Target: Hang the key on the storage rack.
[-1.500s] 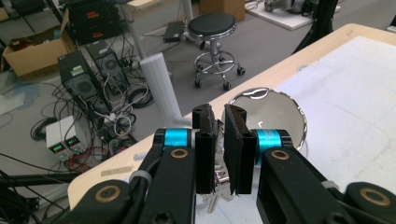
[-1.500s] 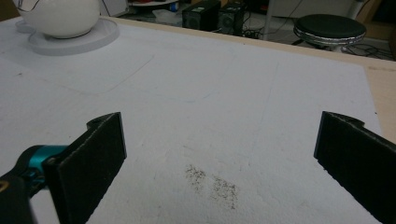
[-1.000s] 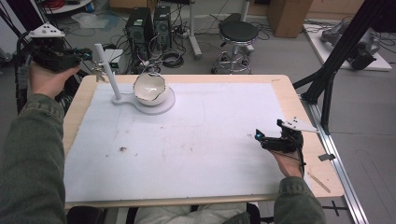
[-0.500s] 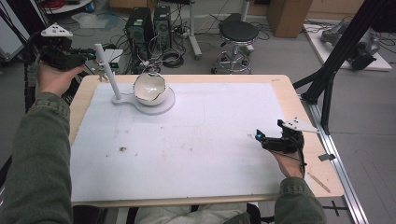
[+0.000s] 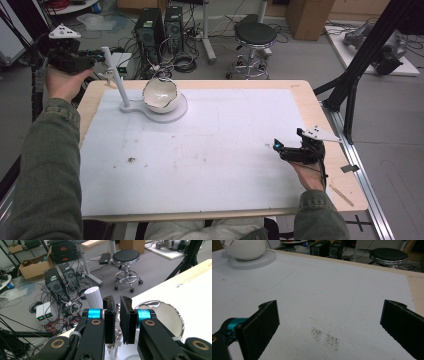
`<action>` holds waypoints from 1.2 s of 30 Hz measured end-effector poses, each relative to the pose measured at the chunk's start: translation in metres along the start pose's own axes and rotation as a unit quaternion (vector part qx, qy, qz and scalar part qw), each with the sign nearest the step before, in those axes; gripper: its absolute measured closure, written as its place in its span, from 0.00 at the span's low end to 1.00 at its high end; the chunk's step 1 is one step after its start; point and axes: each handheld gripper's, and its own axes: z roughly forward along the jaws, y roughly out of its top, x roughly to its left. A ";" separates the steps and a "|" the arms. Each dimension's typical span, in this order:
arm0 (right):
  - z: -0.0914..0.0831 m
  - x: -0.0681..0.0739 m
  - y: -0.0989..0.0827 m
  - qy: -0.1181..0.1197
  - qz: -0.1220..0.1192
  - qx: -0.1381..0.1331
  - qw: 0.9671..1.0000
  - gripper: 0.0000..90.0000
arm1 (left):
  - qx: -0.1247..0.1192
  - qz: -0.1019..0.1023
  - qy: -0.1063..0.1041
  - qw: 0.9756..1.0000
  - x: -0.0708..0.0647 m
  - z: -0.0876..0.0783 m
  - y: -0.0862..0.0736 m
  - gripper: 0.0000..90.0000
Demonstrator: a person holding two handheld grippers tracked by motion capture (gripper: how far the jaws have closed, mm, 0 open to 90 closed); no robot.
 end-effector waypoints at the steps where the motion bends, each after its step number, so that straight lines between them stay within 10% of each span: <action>1: 0.000 0.000 0.000 0.000 -0.001 0.000 1.000 0.01 | -0.002 -0.003 0.001 1.000 0.000 0.001 0.000 0.92; 20: 0.000 0.000 0.000 0.000 -0.001 0.001 1.000 0.01 | 0.005 -0.011 0.007 1.000 -0.001 0.012 -0.003 0.92; 26: 0.000 0.000 0.000 0.001 0.000 0.000 1.000 0.01 | 0.004 -0.048 -0.007 0.999 0.002 0.011 -0.003 0.92; 36: -0.001 -0.001 0.000 0.000 0.000 -0.002 1.000 0.01 | -0.026 -0.082 -0.053 0.995 0.001 0.003 0.000 0.52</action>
